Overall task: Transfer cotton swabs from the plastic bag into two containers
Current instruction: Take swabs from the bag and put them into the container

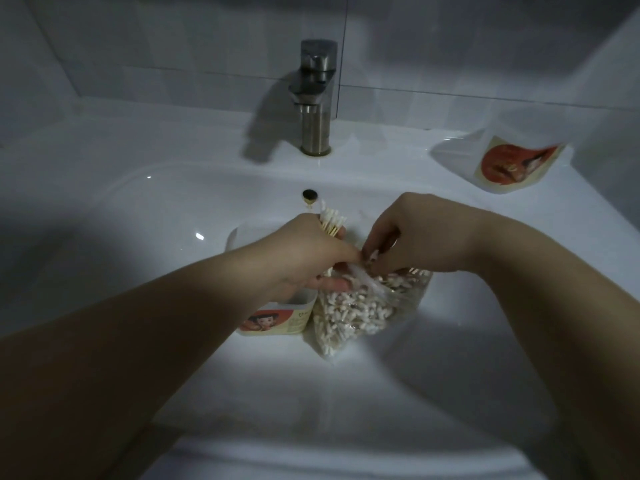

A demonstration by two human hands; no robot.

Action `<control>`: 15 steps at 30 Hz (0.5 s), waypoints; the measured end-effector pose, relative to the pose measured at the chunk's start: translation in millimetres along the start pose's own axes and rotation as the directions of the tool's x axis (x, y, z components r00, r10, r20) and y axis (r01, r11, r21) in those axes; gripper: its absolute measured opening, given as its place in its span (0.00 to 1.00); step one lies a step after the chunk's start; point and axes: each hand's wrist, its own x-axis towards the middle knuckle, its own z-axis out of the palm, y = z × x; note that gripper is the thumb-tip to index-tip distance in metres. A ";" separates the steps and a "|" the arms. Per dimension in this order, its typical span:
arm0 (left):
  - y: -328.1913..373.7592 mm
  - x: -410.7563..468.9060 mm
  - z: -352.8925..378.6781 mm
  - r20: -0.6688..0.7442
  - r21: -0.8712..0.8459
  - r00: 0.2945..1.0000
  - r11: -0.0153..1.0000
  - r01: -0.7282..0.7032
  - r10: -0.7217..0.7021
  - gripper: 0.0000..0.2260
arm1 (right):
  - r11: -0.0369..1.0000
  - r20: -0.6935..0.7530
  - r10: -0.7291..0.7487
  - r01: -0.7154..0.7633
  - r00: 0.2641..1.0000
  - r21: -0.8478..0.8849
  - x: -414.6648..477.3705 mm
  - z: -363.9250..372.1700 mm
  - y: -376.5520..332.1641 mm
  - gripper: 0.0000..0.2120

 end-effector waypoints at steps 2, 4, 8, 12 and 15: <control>0.5 0.2 0.2 -0.011 -0.008 1.000 1.000 0.008 -0.008 0.15 | 1.000 -0.043 -0.007 0.008 0.999 0.024 0.5 -0.3 0.5 0.06; 0.9 1.0 -0.2 -0.026 -0.008 1.000 1.000 0.017 -0.017 0.16 | 0.996 -0.109 -0.002 0.011 0.994 0.088 0.7 -2.2 1.2 0.06; 1.0 2.4 -2.7 -0.041 0.019 0.999 1.000 0.015 -0.014 0.12 | 0.969 -0.263 0.063 0.003 0.963 0.246 0.9 -7.8 3.4 0.09; -0.9 4.9 -3.6 -0.073 0.059 0.997 0.998 -0.005 0.009 0.10 | 0.918 -0.406 0.123 0.051 0.906 0.392 1.7 -12.5 6.5 0.07; -1.8 5.6 -3.4 -0.075 0.069 0.997 0.998 -0.008 0.013 0.10 | 0.887 -0.455 0.157 0.078 0.877 0.456 1.1 -15.5 8.9 0.05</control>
